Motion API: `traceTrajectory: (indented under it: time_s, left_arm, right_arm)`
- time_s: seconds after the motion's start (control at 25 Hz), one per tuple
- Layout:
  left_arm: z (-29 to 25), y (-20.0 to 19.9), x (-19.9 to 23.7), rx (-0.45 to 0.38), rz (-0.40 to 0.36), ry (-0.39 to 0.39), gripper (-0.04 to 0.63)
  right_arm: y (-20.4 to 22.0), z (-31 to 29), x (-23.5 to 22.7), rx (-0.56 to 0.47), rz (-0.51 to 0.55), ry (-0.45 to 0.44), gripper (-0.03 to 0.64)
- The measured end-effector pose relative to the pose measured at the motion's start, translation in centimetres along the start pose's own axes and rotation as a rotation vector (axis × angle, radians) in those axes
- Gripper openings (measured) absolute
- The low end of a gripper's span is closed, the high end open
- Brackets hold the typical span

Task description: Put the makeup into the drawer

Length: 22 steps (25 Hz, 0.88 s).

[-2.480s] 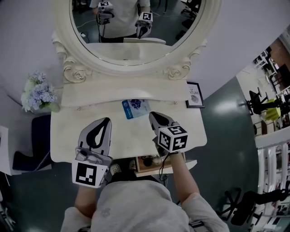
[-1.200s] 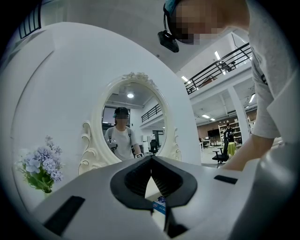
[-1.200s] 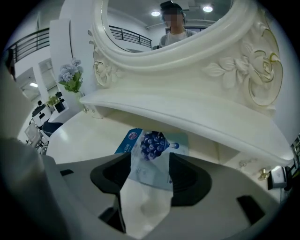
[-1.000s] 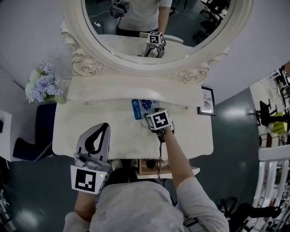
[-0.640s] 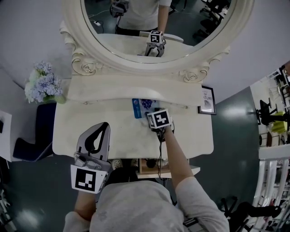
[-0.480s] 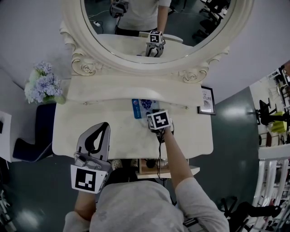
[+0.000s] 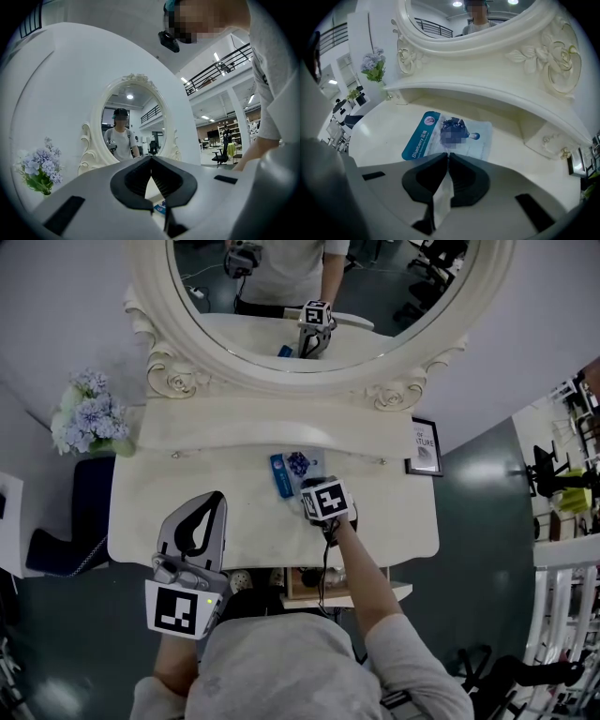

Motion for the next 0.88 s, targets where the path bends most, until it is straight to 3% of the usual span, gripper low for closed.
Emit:
traceTrajectory:
  time_s: [0.36,0.88]
  left_arm:
    - [0.7,0.1,-0.1,-0.002,0.006,0.004,0.014]
    - [1.5,-0.4,-0.8,-0.033,0.02,0.028,0.014]
  right_arm:
    - [1.7,3.3,2.1,-0.129,-0.095,0.001,0.031]
    - [1.1,11.2,6.2,-0.359,-0.114,-0.068,0.031]
Point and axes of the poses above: the fingertips, and each gripper's own axes: z backward along the fingers, x to its left, y out of its underside, the point moved 1 cm from there along z, backward along the fingers, and after that the axes turned 7 degrees about z, right-handed, at the moved point
